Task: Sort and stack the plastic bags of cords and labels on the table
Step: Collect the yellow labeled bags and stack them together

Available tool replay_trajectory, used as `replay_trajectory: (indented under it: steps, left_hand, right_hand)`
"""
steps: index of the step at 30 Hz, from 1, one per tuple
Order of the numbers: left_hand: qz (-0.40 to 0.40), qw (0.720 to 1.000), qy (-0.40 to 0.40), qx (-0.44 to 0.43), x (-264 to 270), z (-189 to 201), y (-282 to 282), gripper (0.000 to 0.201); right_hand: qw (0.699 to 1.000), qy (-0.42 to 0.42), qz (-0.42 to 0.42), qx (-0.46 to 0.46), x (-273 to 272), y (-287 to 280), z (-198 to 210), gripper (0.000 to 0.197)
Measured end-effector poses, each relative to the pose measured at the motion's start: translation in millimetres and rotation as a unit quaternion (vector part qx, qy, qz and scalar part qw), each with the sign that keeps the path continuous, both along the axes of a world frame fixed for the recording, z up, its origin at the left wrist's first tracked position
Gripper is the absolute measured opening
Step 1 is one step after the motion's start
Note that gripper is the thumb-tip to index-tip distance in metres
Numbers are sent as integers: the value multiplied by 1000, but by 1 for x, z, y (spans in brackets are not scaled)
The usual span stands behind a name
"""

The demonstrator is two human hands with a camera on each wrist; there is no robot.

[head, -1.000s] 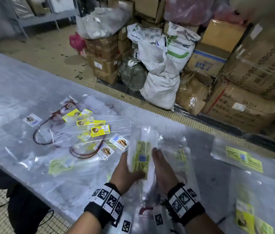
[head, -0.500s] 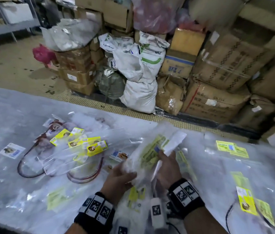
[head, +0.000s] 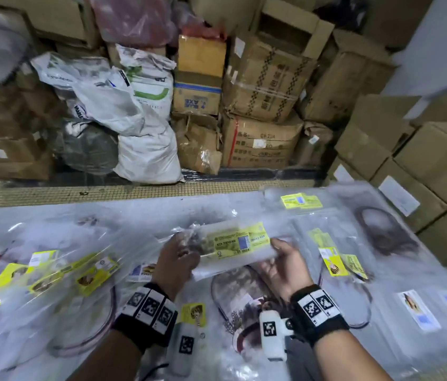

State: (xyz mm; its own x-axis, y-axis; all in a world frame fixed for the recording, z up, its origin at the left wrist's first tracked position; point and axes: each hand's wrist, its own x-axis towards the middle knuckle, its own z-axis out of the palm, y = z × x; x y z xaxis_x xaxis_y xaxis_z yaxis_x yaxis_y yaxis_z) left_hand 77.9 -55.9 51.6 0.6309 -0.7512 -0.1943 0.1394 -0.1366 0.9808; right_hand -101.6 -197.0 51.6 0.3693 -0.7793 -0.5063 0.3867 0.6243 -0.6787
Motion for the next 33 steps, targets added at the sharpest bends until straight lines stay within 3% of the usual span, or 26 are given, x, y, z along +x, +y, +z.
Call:
replay_trajectory:
  steps: [7,13,18,24,26,29,31,33]
  left_hand:
    - [-85,995,-13,56,-5,4,-63,36]
    - [-58,989,-50,129,-33,-5,-145,22]
    - [-48,987,-58,139,-51,-13,-224,52]
    - [-13,983,-81,161,-61,-14,-300,38]
    - [-8,984,-74,160,-62,-15,-318,47]
    - [-12,982,-85,170,-62,-19,-336,52]
    - [-12,978,-90,187,-65,-24,-343,52]
    - [-30,955,-172,240,-71,-30,-345,58]
  right_hand:
    - [967,199,62,-148,-63,-67,16,41]
    - [931,282,96,-209,-88,-143,12,32]
    - [888,365,123,-250,-95,-223,7,38]
    - [821,454,153,-310,-93,-306,4,35]
    - [786,491,179,-331,-92,-327,-1,49]
    - [776,499,198,-333,-89,-346,-6,70]
    - [752,519,216,-344,-87,-355,-14,82]
    - [708,554,249,-360,-85,-358,-23,95]
